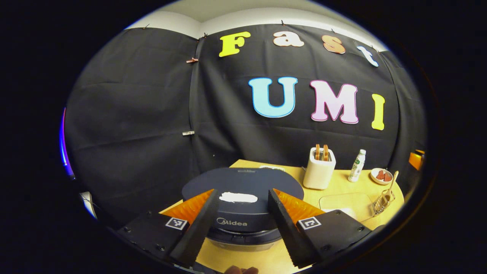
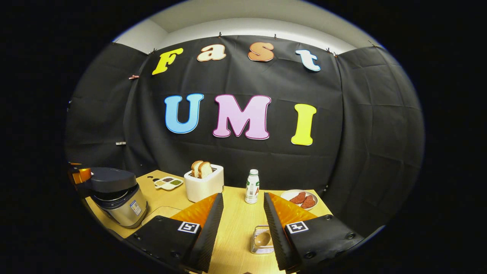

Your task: Close the left gripper, press the button to open the rice cooker; take a wooden spoon from the chopstick holder with the right hand, scoop a spoonful of rice and pour it into the rice cooker, then put the wooden spoon back into the chopstick holder.

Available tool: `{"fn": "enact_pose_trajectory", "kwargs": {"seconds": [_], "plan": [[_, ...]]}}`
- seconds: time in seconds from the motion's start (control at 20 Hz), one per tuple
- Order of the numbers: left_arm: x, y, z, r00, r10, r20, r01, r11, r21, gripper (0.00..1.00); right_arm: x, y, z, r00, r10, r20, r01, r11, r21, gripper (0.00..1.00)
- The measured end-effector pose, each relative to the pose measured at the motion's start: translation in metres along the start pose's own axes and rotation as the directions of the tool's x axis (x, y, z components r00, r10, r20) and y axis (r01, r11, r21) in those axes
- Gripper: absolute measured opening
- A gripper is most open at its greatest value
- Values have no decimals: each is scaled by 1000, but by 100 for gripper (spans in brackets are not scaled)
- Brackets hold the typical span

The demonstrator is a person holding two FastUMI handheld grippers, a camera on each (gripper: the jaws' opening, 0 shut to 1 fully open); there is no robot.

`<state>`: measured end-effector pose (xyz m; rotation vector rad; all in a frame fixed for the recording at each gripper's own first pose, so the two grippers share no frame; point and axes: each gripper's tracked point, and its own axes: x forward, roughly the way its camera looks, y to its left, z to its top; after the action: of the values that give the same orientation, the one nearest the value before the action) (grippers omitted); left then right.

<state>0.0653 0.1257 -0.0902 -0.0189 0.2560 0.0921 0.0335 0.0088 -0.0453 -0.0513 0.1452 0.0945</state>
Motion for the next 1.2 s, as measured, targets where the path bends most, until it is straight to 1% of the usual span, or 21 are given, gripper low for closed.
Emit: {"fn": "enact_pose_trajectory", "kwargs": {"seconds": [0.2, 0.25, 0.4, 0.55, 0.85, 0.95, 1.1, 1.2], "plan": [[1, 1, -37, 998, 4, -60, -5, 1000, -22, 91, -4, 2, -2, 1000, 6, -5, -6, 1000, -20, 67], [-1, 0, -40, 999, 10, -49, -11, 1000, -17, 91, -5, 2, -3, 1000, 5, -7, -5, 1000, -20, 67], [-2, -1, -39, 999, 32, 10, -32, 999, 8, 92, -6, 5, -7, 1000, 8, -19, -9, 1000, -20, 67], [-3, 0, -41, 999, 24, 42, -24, 1000, 6, 93, -7, 8, -3, 1000, 12, -14, -12, 1000, -23, 67], [-3, 0, -43, 998, 14, 62, -14, 1000, -4, 94, -6, 19, -5, 999, 30, -21, -31, 999, -26, 67], [-3, 0, -51, 999, 4, 43, -4, 1000, -17, 94, -6, 21, -4, 999, 34, -22, -35, 999, -25, 67], [-2, 0, -51, 998, 1, 58, -1, 1000, -2, 95, -5, 23, -2, 999, 37, -17, -37, 999, -27, 67], [-1, 1, -51, 998, 2, 60, -1, 1000, -13, 95, -3, 22, -2, 999, 37, -19, -38, 999, -29, 67]]}}
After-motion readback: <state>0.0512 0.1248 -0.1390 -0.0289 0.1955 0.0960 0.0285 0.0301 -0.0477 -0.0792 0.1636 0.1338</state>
